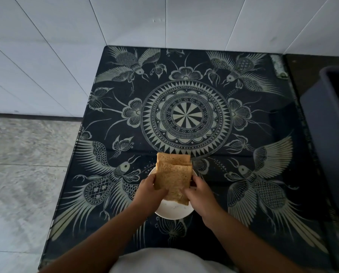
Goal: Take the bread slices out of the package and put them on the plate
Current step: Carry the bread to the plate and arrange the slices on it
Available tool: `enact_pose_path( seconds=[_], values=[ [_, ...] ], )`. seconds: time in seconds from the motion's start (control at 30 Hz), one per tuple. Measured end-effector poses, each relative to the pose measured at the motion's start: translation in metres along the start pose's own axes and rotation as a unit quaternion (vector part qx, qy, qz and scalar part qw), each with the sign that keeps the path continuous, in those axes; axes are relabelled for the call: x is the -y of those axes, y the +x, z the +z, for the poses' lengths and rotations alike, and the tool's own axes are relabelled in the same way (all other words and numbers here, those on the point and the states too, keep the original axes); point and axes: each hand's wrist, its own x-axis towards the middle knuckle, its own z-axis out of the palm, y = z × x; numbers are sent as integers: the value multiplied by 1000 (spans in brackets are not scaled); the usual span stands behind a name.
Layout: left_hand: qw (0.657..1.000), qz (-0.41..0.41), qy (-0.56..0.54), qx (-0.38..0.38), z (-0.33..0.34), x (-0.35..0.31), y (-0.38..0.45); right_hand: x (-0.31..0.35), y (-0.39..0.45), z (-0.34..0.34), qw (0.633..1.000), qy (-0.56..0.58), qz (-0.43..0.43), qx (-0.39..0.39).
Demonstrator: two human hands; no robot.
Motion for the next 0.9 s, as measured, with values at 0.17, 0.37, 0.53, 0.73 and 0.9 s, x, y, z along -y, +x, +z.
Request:
enact_pose_path(
  seconds=[0.17,0.37,0.53,0.73,0.9],
  values=[
    [1000,0,-1,5,0,1,-3,-3,-1,4,1000,-19,-3,-14],
    [1000,-3,8,8,-1,-1,-3,-4,1,9,1000,-21,8,-12],
    [1000,-9,-17,19,-2,-2,-6,-1,1,12,1000,-5,11,-12],
    [999,-9,-17,43,-4,4,-8,-8,-1,8,999,-32,6,-17],
    [999,-3,-19,32,1,5,-7,-10,-2,8,997,-63,-8,-32]
  ],
)
